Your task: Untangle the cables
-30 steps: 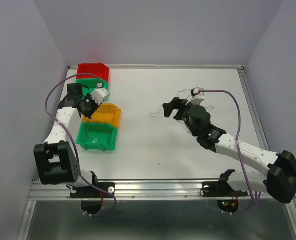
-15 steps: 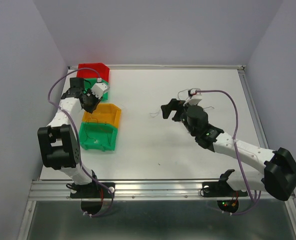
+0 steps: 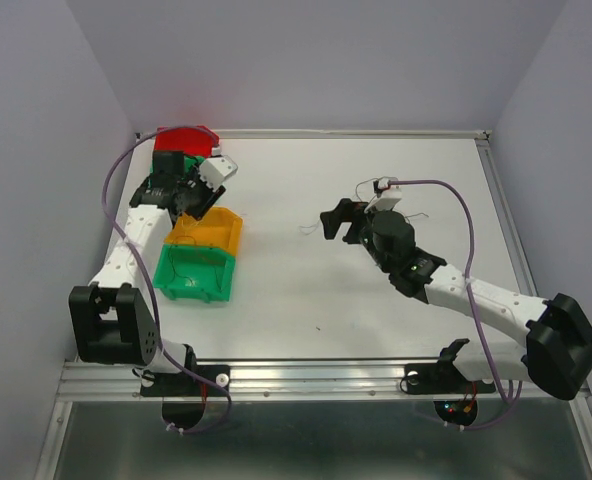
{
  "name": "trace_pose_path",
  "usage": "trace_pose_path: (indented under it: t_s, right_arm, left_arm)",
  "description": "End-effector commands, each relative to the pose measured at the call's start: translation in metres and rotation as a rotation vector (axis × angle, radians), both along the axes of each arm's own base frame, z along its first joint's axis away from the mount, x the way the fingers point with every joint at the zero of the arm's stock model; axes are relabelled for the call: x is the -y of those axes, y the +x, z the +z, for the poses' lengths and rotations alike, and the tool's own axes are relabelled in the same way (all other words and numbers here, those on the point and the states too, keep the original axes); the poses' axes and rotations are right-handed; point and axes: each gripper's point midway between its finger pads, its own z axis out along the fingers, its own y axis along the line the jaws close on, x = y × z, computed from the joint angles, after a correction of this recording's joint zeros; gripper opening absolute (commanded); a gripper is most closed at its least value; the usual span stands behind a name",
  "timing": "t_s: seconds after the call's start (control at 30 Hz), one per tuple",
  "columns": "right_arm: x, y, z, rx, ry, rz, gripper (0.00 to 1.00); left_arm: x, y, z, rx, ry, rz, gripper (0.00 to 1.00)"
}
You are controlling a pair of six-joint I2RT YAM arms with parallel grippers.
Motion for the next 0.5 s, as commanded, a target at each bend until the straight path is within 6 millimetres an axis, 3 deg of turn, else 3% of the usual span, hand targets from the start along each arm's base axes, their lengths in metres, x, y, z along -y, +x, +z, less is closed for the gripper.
trace_pose_path:
  t_s: [0.0,0.07,0.23,0.3,0.47]
  right_arm:
    - [-0.005,0.006,0.026,0.067,0.044,0.009,0.98]
    - [-0.005,0.006,0.027,0.069,0.046,0.011,0.99]
    - [-0.005,0.004,0.028,0.071,0.048,0.015,0.99]
    - [-0.005,0.004,0.029,0.073,0.051,0.017,0.99]
    - [0.0,0.002,0.036,0.088,0.059,0.007,0.99]
  left_arm:
    - [0.04,-0.014,0.009,0.048,0.045,-0.05,0.52]
    - [0.061,-0.015,0.009,0.071,0.059,-0.08,0.55]
    - [0.086,-0.003,0.001,0.056,0.069,-0.093,0.56]
    - [0.098,0.003,-0.013,0.025,0.077,-0.105,0.56]
    - [0.106,0.023,-0.042,0.009,0.166,-0.06,0.56]
